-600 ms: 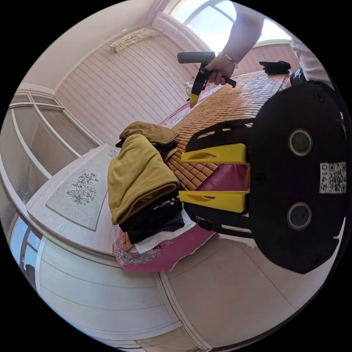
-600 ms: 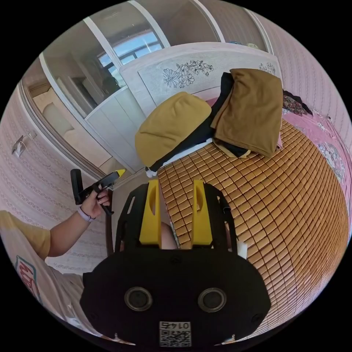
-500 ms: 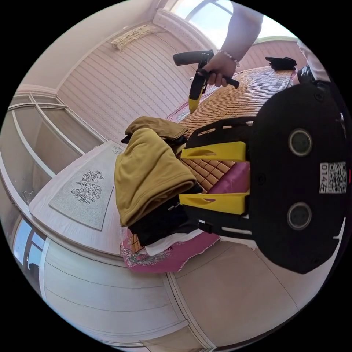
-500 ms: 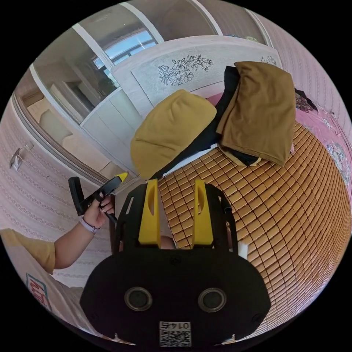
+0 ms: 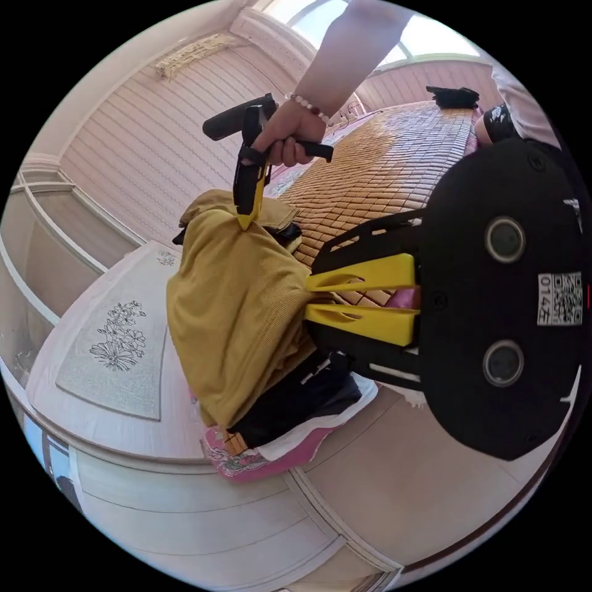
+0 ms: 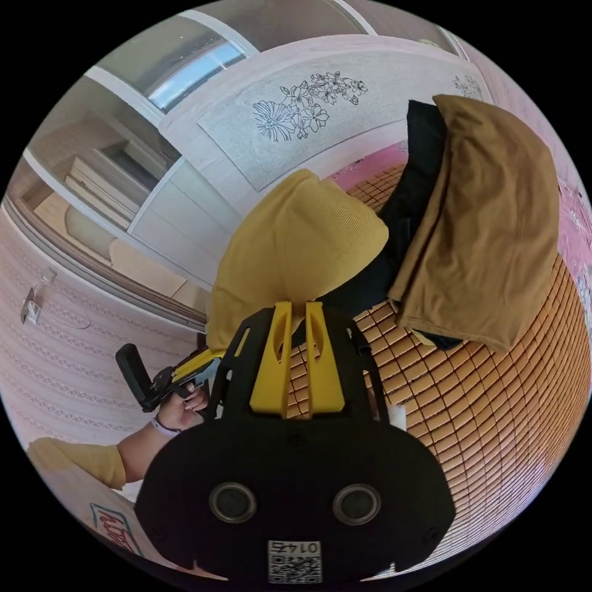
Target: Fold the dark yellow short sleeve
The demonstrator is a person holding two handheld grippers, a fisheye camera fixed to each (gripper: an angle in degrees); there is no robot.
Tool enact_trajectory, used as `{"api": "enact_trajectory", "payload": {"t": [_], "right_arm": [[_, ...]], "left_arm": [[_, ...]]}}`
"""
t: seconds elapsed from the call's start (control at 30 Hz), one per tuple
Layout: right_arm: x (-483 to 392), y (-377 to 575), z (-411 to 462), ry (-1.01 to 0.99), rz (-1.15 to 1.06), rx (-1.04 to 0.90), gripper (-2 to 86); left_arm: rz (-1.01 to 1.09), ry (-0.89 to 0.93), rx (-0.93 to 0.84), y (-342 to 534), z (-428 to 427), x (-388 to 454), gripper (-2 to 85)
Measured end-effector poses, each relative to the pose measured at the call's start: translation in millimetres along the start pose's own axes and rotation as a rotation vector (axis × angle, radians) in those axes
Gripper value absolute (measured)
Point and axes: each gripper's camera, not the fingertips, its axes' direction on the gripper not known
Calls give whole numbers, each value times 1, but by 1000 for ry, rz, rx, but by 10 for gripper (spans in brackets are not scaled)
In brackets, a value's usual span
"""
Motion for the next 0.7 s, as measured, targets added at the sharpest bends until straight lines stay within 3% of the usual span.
{"api": "enact_trajectory", "payload": {"t": [0.17, 0.27, 0.33, 0.43, 0.57, 0.7], "right_arm": [[-2, 18, -87, -10, -112, 178, 10], [35, 82, -143, 47, -50, 293, 12], [71, 141, -169, 36, 63, 330, 17], [132, 258, -181, 171, 327, 250, 29], [140, 372, -174, 281, 496, 94, 66], [98, 369, -148, 318, 365, 89, 107]], "left_arm": [[301, 46, 147, -19, -44, 80, 24], [522, 234, 106, -15, -43, 140, 36], [504, 479, -61, 0, -16, 178, 59], [532, 698, -349, 39, 30, 217, 80], [519, 679, -397, 63, 44, 227, 79], [556, 443, -436, 53, 55, 226, 78]]}}
